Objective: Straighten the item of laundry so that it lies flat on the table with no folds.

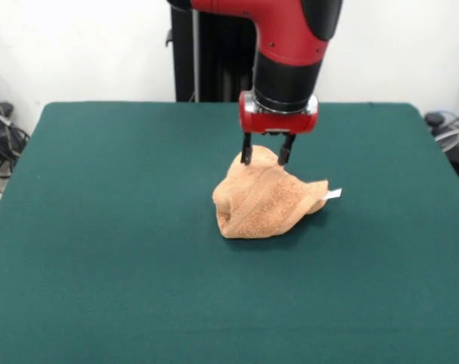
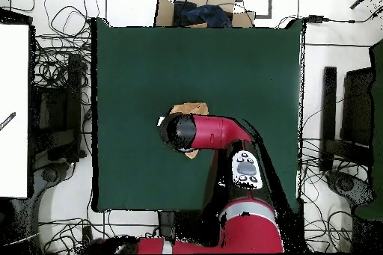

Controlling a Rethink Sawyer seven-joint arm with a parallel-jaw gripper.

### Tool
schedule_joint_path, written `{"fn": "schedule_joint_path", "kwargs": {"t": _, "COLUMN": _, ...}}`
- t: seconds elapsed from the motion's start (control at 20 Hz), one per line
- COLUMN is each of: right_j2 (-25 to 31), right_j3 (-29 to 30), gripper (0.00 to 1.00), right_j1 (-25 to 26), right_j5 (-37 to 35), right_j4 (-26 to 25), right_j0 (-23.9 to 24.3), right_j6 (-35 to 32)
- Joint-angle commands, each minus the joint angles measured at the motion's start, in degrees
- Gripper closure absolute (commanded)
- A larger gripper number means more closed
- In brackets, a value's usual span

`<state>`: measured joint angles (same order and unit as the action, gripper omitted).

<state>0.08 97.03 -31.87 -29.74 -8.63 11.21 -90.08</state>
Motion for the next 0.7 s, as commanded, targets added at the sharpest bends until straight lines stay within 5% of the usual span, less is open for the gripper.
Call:
{"fn": "schedule_joint_path", "kwargs": {"t": 0.05, "right_j2": 5.9, "right_j3": -2.2, "gripper": 0.00, "right_j1": 2.3, "right_j5": 1.8, "right_j4": -3.5, "right_j0": -0.2, "right_j6": -0.4}}
{"fn": "schedule_joint_path", "kwargs": {"t": 0.7, "right_j2": 6.4, "right_j3": -3.4, "gripper": 0.00, "right_j1": 3.0, "right_j5": 2.0, "right_j4": -3.7, "right_j0": -0.5, "right_j6": 0.1}}
